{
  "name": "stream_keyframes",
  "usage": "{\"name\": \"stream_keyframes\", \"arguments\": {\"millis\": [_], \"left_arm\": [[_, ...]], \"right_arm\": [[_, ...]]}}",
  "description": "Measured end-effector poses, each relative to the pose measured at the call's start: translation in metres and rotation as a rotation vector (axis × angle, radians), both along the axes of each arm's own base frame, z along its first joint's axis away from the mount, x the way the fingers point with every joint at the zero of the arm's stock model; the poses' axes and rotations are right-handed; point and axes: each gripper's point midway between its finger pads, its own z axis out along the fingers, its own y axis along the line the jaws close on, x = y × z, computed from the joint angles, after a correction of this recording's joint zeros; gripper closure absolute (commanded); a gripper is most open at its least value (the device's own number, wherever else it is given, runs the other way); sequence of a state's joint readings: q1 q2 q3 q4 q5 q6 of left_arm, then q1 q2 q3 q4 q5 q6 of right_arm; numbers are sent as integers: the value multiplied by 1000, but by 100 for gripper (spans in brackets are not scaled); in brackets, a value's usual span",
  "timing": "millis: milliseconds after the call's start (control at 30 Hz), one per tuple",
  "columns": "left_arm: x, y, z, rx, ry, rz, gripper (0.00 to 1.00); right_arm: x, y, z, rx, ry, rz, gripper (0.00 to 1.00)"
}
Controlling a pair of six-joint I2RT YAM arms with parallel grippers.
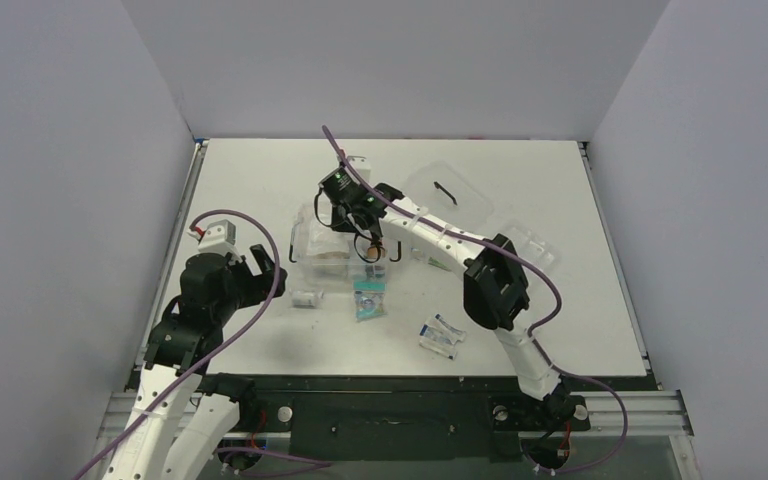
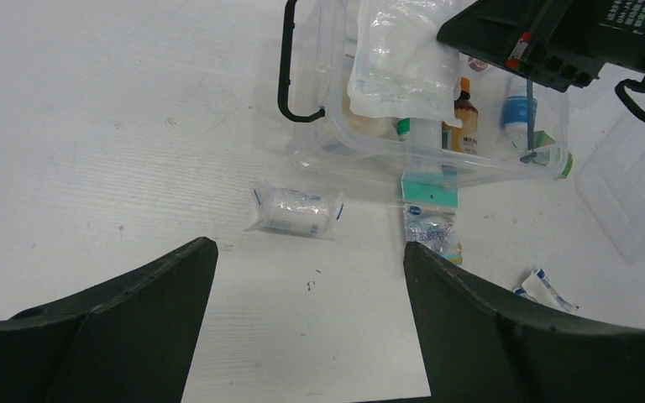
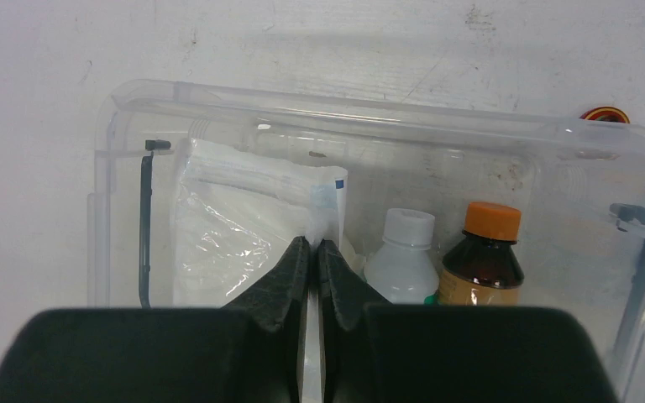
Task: Organize the medicine kit
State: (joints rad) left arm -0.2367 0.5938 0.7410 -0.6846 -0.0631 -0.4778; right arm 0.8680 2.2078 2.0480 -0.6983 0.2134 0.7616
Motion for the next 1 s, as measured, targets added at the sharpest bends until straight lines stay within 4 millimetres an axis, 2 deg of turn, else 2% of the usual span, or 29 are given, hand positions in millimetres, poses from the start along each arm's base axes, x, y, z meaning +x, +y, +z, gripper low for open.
{"name": "stream_keyframes", "arguments": {"millis": [233, 633, 800, 1000], "left_arm": [[0, 1, 0, 1, -2, 3, 19], [0, 1, 0, 1, -2, 4, 19], [0, 1, 0, 1, -1, 4, 19], [0, 1, 0, 1, -1, 4, 19]], "right_arm": [[7, 13, -26, 6, 35, -14, 100], [15, 9, -83, -24, 123, -71, 100], [14, 10, -92, -28, 138, -71, 100], [15, 11, -90, -28, 129, -62, 81]]}}
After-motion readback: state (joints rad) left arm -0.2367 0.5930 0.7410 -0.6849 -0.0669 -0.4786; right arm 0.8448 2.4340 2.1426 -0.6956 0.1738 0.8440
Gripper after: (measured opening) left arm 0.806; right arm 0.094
